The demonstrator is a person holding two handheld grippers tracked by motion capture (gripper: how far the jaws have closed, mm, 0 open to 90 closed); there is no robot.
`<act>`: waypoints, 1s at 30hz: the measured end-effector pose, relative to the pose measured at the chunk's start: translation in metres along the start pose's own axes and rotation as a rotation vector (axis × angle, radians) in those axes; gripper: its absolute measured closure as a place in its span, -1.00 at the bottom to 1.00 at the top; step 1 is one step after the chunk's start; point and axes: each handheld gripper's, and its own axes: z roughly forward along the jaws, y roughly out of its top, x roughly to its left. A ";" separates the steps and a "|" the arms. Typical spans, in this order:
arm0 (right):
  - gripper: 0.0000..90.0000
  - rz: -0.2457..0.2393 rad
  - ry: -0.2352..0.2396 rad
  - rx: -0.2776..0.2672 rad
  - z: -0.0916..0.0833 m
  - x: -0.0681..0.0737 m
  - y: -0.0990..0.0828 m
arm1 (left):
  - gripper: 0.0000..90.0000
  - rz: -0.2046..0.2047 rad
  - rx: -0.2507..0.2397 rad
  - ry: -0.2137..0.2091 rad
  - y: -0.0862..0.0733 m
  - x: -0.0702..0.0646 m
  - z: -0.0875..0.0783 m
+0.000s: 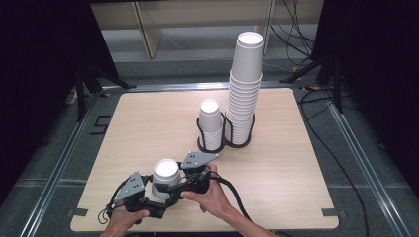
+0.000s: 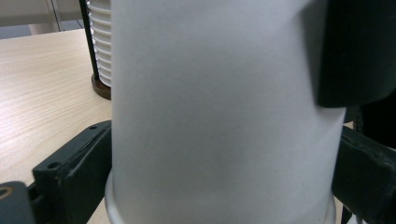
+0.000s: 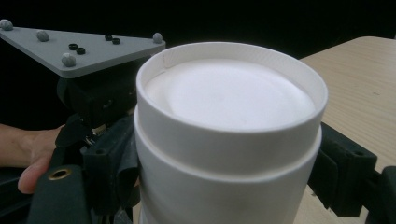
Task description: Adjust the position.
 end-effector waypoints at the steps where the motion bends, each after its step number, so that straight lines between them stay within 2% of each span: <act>1: -0.54 0.009 0.004 0.001 0.000 0.000 0.000 | -0.91 0.001 0.004 0.005 0.000 0.000 -0.001; 2: -0.55 0.031 0.021 0.000 0.000 0.001 0.000 | -0.90 0.001 0.019 0.013 0.001 0.000 -0.002; 3: -0.55 0.025 0.012 0.002 -0.001 0.001 0.000 | -0.89 0.006 0.017 0.013 0.001 0.000 -0.002; 4: -0.56 0.029 0.027 -0.003 0.000 0.001 0.000 | -0.88 0.005 0.005 0.005 0.001 0.000 -0.001; 6: -0.57 0.025 0.028 -0.005 0.000 0.000 0.000 | -0.86 0.003 0.001 0.002 0.001 0.000 -0.001; 8: -0.58 0.022 0.031 0.002 0.000 0.000 0.001 | -0.83 0.010 0.017 0.013 0.002 0.000 -0.003; 9: -0.58 0.018 0.032 -0.006 0.000 -0.001 0.001 | -0.82 0.011 0.002 0.002 0.002 0.000 -0.002; 11: -0.60 0.003 0.014 0.015 -0.003 -0.001 0.003 | -0.81 0.023 0.019 0.004 0.002 0.000 -0.003; 13: -0.63 0.008 0.027 0.030 -0.003 0.000 0.004 | -0.80 0.021 0.007 -0.006 0.002 0.000 -0.003; 14: -0.66 0.005 0.030 0.030 -0.004 0.000 0.006 | -0.79 0.026 0.004 -0.009 0.002 0.000 -0.003; 15: -0.66 -0.007 0.031 0.022 -0.004 -0.001 0.007 | -0.79 0.036 0.022 0.000 0.003 0.000 -0.004; 16: -0.66 0.003 0.039 0.033 -0.005 0.000 0.008 | -0.78 0.039 0.012 -0.005 0.003 0.000 -0.004; 17: -0.66 -0.007 0.038 0.046 -0.007 0.000 0.011 | -0.78 0.043 0.003 -0.009 0.003 -0.001 -0.003; 18: -0.66 -0.007 0.038 0.046 -0.007 0.000 0.011 | -0.78 0.057 0.018 -0.003 0.004 -0.002 -0.004; 19: -0.66 -0.004 0.042 0.051 -0.008 0.001 0.014 | -0.78 0.061 0.006 -0.012 0.004 -0.002 -0.003; 20: -0.66 -0.022 0.044 0.053 -0.010 -0.001 0.015 | -0.78 0.068 0.030 -0.002 0.005 -0.003 -0.005; 21: -0.66 -0.025 0.050 0.062 -0.011 -0.001 0.018 | -0.77 0.064 0.008 -0.013 0.004 -0.003 -0.002; 23: -0.66 -0.036 0.063 0.084 -0.016 -0.002 0.024 | -0.77 0.080 0.032 -0.009 0.005 -0.004 -0.004; 25: -0.66 -0.050 0.079 0.101 -0.020 -0.003 0.030 | -0.77 0.091 0.022 -0.020 0.004 -0.005 -0.002; 29: -0.66 -0.106 0.112 0.148 -0.030 -0.003 0.042 | -0.77 0.109 0.032 -0.026 0.004 -0.005 -0.002; 30: -0.66 -0.092 0.118 0.178 -0.032 -0.003 0.044 | -0.77 0.115 0.055 -0.017 0.005 -0.007 -0.003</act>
